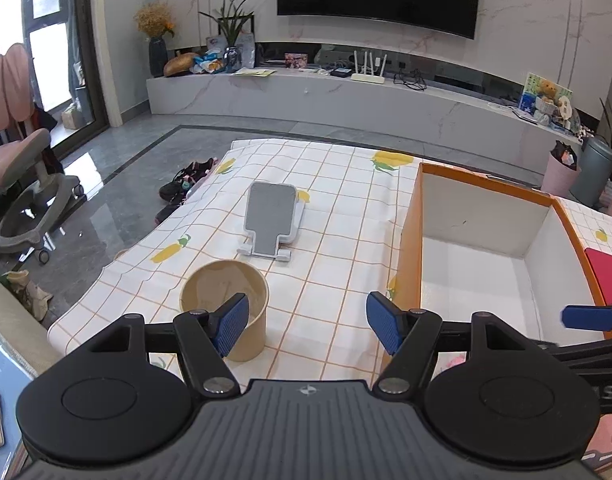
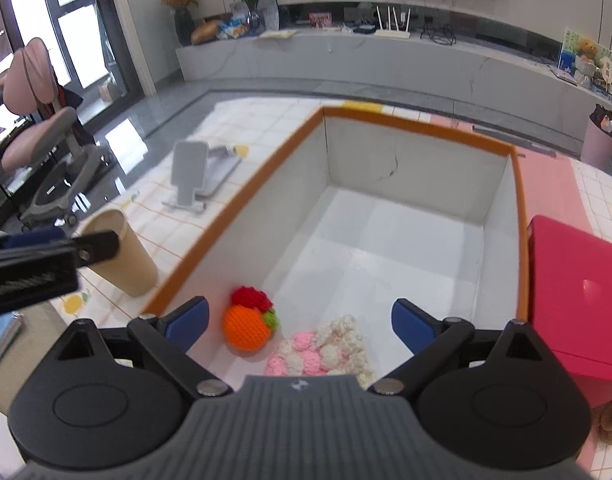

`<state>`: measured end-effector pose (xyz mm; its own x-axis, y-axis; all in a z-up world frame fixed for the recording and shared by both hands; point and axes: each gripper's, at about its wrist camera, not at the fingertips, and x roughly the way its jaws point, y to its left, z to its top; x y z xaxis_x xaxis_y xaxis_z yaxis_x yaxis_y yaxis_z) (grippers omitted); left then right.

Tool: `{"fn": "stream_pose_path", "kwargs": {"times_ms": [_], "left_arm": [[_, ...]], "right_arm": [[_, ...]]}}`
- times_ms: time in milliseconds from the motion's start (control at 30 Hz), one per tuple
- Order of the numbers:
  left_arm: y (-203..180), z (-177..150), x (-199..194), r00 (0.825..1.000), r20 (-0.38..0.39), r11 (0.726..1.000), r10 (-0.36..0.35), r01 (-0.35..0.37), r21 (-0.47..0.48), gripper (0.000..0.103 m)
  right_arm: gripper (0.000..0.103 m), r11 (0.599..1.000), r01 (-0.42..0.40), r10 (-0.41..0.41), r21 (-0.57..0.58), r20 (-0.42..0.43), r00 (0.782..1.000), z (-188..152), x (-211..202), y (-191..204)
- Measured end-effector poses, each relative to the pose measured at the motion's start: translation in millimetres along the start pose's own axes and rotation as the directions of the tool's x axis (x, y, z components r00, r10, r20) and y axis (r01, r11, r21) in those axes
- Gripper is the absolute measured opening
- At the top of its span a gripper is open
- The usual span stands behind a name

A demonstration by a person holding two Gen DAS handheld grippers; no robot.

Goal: Organize soft objects
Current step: 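Grasp the cream cloth bag with the left tool while the right tool reaches the mesh bag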

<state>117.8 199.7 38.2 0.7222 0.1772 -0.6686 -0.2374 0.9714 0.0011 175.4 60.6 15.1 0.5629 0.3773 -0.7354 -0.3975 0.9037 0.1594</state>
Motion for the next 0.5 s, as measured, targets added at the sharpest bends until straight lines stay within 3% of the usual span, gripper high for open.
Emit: {"fn": "stream_pose_path", "kwargs": {"times_ms": [133,333,500], "left_arm": [[-12,5,-19,0.999,0.037,1.000,0.005,-0.004,-0.018,0.080],[-40,4,-56,0.993,0.079,0.996,-0.088,0.087,0.015,0.082],[-77,11,-86,0.985,0.105,0.989,-0.138,0.132,0.063,0.085]], "right_arm": [[0.096,1.000,-0.008,0.008,0.011,0.046,0.999,-1,-28,-6],[0.096,0.999,-0.006,0.000,0.054,0.109,0.994,-8,-79,-32],[0.097,0.993,-0.009,-0.014,0.119,0.198,0.980,-17,-141,-77]]}}
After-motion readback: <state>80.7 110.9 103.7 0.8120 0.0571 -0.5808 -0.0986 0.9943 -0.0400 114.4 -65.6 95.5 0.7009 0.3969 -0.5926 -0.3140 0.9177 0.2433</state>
